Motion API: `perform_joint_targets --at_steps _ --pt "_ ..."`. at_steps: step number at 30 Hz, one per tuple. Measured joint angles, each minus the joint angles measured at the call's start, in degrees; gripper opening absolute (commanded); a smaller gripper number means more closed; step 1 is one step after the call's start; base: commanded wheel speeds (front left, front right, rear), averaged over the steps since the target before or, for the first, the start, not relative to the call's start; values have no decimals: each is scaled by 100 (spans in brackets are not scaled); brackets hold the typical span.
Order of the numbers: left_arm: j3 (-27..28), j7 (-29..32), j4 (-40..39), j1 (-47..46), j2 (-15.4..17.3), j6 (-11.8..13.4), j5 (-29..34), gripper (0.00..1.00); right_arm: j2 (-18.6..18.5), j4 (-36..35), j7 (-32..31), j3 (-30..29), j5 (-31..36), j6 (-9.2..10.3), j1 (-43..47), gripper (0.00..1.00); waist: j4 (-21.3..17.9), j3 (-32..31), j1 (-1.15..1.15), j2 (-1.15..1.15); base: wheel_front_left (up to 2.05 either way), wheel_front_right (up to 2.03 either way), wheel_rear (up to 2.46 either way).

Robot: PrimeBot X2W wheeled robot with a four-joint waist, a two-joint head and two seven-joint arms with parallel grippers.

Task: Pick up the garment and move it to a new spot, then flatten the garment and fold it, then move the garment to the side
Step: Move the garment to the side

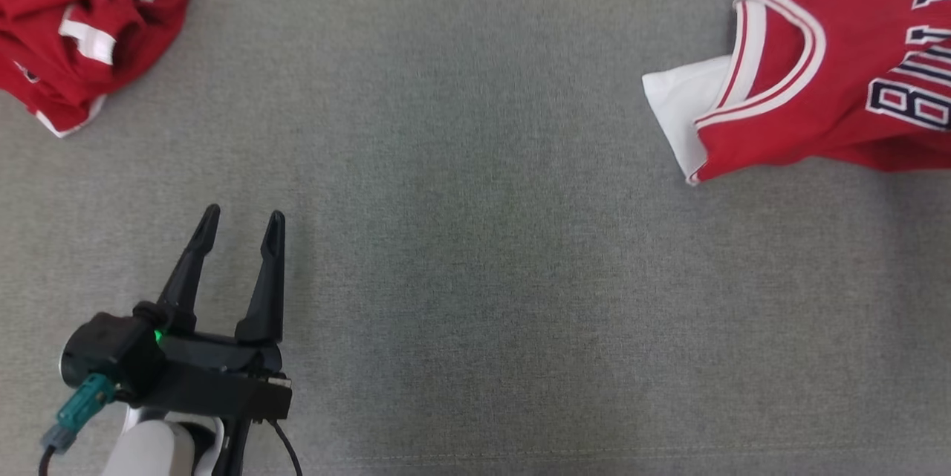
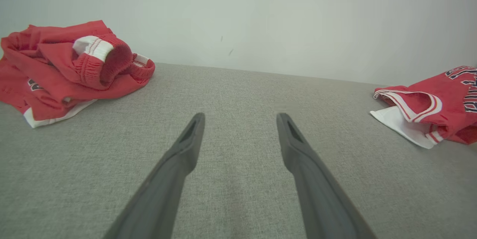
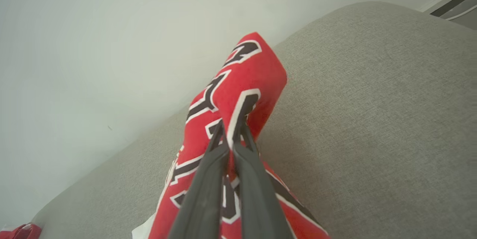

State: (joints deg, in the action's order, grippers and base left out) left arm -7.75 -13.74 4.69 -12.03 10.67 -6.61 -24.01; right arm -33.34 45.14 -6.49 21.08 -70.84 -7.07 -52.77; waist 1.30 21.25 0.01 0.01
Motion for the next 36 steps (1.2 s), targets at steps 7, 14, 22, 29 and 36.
perform_joint_targets --at_steps 7,14,22,29,36 --pt "-27 48 -129 -218 23 -1 0 100 -314 322 138 162 547 90 -426 0 -60 425 0 0 0 0 0" --pt "-115 53 -146 -414 18 -3 0 100 -581 600 407 502 1247 412 -811 0 -77 843 0 0 0 0 0" --pt "-175 52 -94 -564 12 -44 0 100 -681 979 823 883 1964 892 -1044 15 -1 1114 0 0 0 0 0" --pt "-190 48 92 -651 -3 -44 -2 100 -459 1403 970 1045 2112 1077 -1032 100 54 1015 -1 0 0 0 0" --pt "-177 15 361 -654 -25 -45 -12 100 -196 1631 1224 1336 2472 1211 -1032 100 22 749 -1 0 0 0 0"
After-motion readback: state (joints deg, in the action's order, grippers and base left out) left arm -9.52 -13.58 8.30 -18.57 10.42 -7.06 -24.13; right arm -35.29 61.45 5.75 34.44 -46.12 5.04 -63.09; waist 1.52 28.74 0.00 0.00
